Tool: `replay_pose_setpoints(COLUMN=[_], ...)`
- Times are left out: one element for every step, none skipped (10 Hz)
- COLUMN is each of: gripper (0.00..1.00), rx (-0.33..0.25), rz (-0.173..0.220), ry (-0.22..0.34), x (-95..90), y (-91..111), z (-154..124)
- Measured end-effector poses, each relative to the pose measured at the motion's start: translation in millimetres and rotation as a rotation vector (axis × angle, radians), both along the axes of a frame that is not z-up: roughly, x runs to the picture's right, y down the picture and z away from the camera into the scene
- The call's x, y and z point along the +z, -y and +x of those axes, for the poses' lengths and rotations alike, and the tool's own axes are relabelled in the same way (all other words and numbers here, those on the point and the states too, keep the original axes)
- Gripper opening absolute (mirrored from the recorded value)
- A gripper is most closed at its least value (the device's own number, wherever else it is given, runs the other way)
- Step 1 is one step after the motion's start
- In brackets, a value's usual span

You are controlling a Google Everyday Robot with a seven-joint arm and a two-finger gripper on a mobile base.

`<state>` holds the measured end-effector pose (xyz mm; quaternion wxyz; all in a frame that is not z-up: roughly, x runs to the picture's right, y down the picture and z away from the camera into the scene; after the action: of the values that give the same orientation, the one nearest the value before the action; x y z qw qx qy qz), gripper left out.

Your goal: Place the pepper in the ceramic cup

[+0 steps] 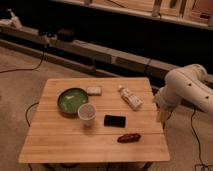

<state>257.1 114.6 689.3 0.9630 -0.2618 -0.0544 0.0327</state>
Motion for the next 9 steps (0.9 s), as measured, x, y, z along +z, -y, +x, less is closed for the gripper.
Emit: replay_pose_setpoints(gripper=[0.65,0.65,0.65,0.65,0.65,0.65,0.65,0.65,0.65], rx=[0.019,0.040,0.051,0.066,0.076,0.085,0.092,0.095,0.093], rz=[0.007,-0.001,-0.014,-0.037,-0.064,-0.085,-0.099,-0.108,-0.114], ry=[0.044,0.082,0.100,0.120,0.139,0.161,0.185,0.205,0.221], x=[2.3,6.1,9.3,14.3,20.1,27.1,35.7,43.2,49.3], y=[-5,-17,-26,-39,-51,-62,-70,-77,-82], z=[-7,-9,-9,-7,-7,-8,-10,-11,-12])
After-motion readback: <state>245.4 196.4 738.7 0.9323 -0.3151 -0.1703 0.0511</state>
